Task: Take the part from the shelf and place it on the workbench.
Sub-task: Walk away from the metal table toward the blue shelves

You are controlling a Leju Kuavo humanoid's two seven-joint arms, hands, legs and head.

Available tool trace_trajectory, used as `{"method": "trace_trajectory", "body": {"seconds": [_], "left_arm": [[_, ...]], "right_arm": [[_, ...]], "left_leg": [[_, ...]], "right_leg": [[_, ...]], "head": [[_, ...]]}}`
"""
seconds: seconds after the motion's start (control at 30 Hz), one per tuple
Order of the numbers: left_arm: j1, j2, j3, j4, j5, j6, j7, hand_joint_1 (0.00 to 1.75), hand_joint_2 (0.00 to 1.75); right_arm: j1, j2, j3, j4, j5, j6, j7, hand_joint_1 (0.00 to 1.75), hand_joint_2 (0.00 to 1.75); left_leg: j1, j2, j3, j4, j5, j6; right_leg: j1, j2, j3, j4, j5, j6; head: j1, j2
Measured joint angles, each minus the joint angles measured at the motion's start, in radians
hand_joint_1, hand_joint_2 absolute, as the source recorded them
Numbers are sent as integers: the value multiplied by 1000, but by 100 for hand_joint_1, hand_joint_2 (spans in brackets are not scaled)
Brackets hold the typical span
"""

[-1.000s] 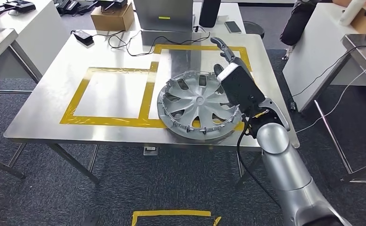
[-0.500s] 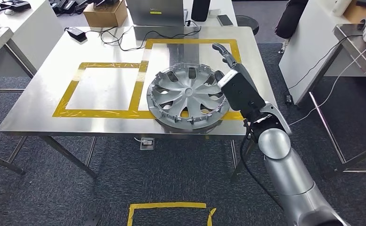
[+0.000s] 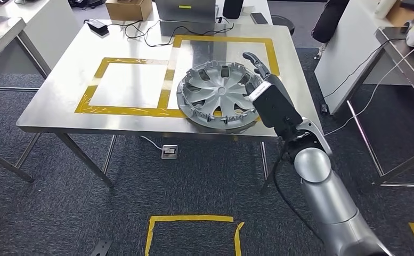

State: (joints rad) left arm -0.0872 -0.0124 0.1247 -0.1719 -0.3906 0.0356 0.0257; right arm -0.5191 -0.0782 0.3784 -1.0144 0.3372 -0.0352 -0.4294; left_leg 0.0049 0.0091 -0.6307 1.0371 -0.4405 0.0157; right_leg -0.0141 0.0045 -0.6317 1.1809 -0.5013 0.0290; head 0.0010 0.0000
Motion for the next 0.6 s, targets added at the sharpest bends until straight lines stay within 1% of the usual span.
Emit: {"method": "trace_trajectory", "body": {"seconds": [0.03,0.07,0.1,0.13,0.17,0.2,0.23,0.27,0.3,0.33,0.37,0.4,0.43,0.47,0.5,0.53,0.57,0.6], "left_arm": [[0,0,0,0,-1,0,0,0,0],[-1,0,0,0,-1,0,0,0,0],[-1,0,0,0,-1,0,0,0,0],[-1,0,0,0,-1,0,1,0,0],[-1,1,0,0,-2,0,1,0,0],[-1,1,0,0,-2,0,2,0,0],[0,0,0,0,-2,0,2,0,0],[0,0,0,1,-2,0,2,0,0],[-1,-1,0,1,-2,0,2,0,0],[-1,-1,0,1,-2,0,2,0,0],[-1,-1,0,1,-2,0,2,0,0],[-1,-1,0,0,-1,0,2,0,0],[-1,-1,0,0,-1,0,2,0,0],[-1,-1,0,0,-1,0,2,0,0],[-2,-1,0,0,-1,0,1,0,0],[-3,-1,0,-1,-1,0,1,0,0],[-3,-1,0,-2,0,1,0,0,0],[-3,-1,0,-3,0,2,0,0,0]], "right_arm": [[0,0,0,-1,0,0,-1,0,0],[-1,0,0,-2,0,0,-1,0,0],[-1,-1,0,-3,0,0,-2,0,0],[-1,-1,-1,-4,0,0,-2,0,0],[-2,-2,-1,-4,0,0,-2,0,0],[-2,-2,-1,-4,0,0,-2,0,0],[-3,-1,-1,-4,1,0,-2,0,0],[-3,-1,-1,-4,2,1,-2,0,0],[-3,-1,-1,-4,3,1,-2,0,0],[-3,-1,-1,-4,4,1,-2,0,0],[-2,-1,-1,-4,6,1,-2,0,0],[-2,-1,-1,-4,7,1,-2,0,0],[-2,-1,-1,-4,9,1,-1,0,0],[-2,-1,0,-4,10,1,-1,0,0],[-2,-1,0,-4,12,1,0,0,0],[-3,-1,0,-6,12,1,0,0,0],[-3,-1,0,-8,13,1,1,0,0],[-3,0,0,-10,13,1,1,0,0]], "left_leg": [[-1,0,-8,4,6,-5],[-1,-1,-12,6,12,-11],[-2,-1,-14,6,19,-17],[-1,-2,-14,4,26,-24],[0,-3,-16,3,31,-30],[1,-4,-22,10,21,-36],[2,-5,-31,30,-3,-42],[3,-6,-45,69,-44,-48],[4,-6,-64,127,-93,-52],[5,-7,-80,190,-133,-56],[6,-7,-91,245,-157,-59],[7,-7,-89,277,-158,-61],[7,-6,-70,275,-139,-61],[8,-6,-35,242,-112,-61],[8,-7,16,181,-94,-59],[7,-7,70,106,-93,-55],[5,-9,109,48,-100,-48],[2,-11,132,8,-111,-40]], "right_leg": [[3,0,46,-63,-4,-6],[5,1,77,-112,-14,-13],[8,1,90,-136,-23,-20],[10,2,86,-139,-18,-28],[9,1,82,-143,-10,-36],[7,0,76,-146,0,-44],[5,-1,68,-149,11,-51],[3,-2,58,-152,23,-57],[3,-2,45,-152,34,-60],[3,-2,30,-152,45,-61],[4,-2,16,-151,56,-61],[3,-2,0,-151,68,-59],[3,-2,-15,-150,79,-56],[3,-2,-29,-149,91,-53],[2,-2,-42,-148,102,-49],[3,-2,-52,-147,112,-44],[4,-3,-58,-147,122,-37],[4,-3,-60,-149,132,-31]], "head": [[-1,0],[-1,0],[-2,0],[-2,0],[-1,0],[-2,0],[-3,0],[-5,0],[-7,0],[-8,0],[-8,0],[-8,0],[-8,0],[-8,0],[-8,0],[-8,0],[-7,0],[-7,0]]}}
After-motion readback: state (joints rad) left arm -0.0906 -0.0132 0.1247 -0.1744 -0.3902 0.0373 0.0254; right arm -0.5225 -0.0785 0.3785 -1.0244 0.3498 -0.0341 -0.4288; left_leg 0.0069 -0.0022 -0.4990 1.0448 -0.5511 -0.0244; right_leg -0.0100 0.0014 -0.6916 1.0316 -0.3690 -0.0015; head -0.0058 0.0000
